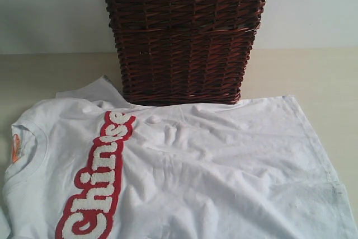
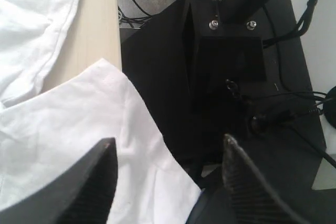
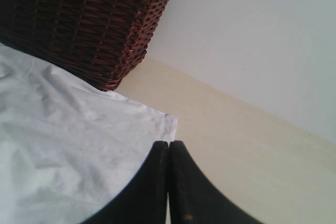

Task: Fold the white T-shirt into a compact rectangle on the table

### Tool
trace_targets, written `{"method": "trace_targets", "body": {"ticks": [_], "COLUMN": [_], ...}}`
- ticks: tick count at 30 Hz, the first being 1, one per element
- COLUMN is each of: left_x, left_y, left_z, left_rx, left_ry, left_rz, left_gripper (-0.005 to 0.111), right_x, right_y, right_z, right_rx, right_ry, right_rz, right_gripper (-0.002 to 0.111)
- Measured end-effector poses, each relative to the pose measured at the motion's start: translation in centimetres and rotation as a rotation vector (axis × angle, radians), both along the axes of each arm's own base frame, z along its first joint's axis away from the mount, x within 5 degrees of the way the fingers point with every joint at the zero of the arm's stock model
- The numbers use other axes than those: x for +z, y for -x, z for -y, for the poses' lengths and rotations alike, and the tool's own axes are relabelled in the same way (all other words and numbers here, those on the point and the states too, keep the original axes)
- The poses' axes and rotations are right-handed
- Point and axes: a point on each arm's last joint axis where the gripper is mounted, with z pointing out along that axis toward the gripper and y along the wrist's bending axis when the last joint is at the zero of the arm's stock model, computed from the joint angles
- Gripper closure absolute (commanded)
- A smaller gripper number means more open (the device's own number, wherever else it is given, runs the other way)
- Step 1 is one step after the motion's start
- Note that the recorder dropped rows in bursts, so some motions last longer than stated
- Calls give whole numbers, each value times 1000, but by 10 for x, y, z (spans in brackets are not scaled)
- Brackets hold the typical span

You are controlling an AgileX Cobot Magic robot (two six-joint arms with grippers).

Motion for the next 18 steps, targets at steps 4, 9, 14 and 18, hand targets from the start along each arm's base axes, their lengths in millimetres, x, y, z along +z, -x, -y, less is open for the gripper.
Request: {"method": "trace_targets", "body": {"ticks": [4, 9, 14, 18], "left_x": [-2, -8, -10, -26], "left_y": [-4, -43, -79, -102], "left_z": [-1, -9, -16, -25], "left_rx": [37, 211, 448, 679], "left_ry": [-27, -131, -153, -180], "left_rz": [31, 424, 612, 560], "left_gripper": [74, 101, 107, 107], "right_x": [0, 0, 0, 0], "right_y": [0, 0, 0, 0], "right_z": [0, 0, 0, 0], "right_rx": [0, 0, 0, 0], "right_ry": [0, 0, 0, 0], "right_rz": [0, 0, 0, 0], "right_gripper": [108, 108, 108, 108]}}
